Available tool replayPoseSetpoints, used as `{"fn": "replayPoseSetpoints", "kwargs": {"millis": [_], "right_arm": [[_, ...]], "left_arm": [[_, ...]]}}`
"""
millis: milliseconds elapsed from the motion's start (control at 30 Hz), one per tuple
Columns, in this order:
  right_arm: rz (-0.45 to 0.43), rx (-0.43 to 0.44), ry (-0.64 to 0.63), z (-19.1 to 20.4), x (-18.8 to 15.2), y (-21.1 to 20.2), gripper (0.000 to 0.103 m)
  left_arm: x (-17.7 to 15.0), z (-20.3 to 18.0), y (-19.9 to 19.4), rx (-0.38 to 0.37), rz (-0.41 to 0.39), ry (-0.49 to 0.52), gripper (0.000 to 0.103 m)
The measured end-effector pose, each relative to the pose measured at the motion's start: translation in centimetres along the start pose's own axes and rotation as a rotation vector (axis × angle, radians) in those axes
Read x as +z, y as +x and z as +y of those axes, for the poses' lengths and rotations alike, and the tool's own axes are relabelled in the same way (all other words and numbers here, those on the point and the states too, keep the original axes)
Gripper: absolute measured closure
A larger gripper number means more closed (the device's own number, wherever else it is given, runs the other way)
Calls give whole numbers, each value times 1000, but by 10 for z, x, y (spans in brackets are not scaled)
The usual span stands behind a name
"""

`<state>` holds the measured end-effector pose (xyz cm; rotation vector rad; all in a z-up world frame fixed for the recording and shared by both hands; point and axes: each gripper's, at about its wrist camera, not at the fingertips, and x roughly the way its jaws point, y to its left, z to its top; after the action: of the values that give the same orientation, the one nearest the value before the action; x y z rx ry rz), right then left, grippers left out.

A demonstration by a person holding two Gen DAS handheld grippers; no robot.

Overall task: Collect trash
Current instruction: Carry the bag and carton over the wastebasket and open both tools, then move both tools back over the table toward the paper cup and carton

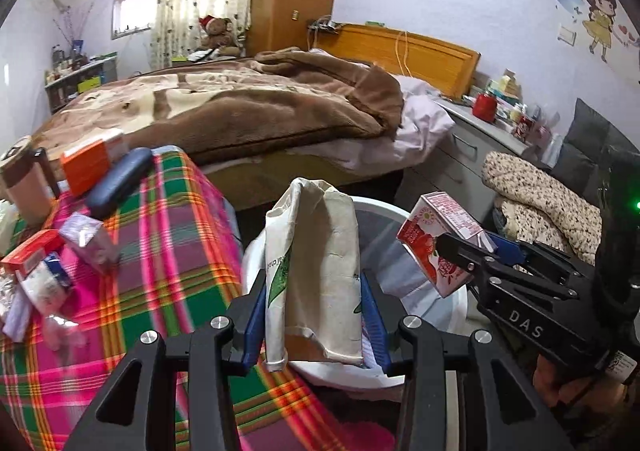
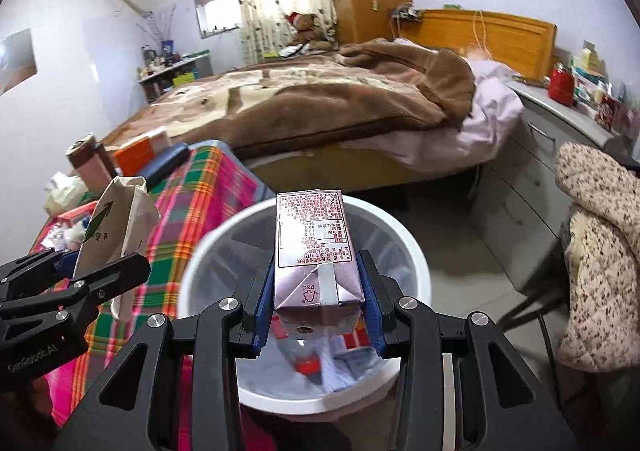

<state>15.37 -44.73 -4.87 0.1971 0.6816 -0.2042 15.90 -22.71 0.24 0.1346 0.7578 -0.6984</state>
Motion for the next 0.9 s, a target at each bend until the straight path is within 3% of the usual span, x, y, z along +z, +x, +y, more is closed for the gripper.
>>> {"fn": "replayPoseSetpoints", "kwargs": {"millis": [267,367,433,467,533,633,900], "right_arm": [[53,-19,20,-11,-4,16,63],[65,-27,18,-14,-4,21,63],[72,-19,11,-13,-4,23,63],[74,-16,8,-13,-4,24,63],[77,-20,0,-11,-4,24,62],[73,-24,-13,-10,-3,25,46],[52,-12,-14,-3,0,17,46]], "left_arm": [[5,-3,26,-24,35,-8,56],[5,-2,31,-8,42,-3,49],[5,0,34,-9,43,-6,36],[5,2,35,-7,46,-15,35],[4,5,36,-20,48,-29,35],[4,10,35,-12,47,-34,34],[3,27,21,19,21,-66,34]]}}
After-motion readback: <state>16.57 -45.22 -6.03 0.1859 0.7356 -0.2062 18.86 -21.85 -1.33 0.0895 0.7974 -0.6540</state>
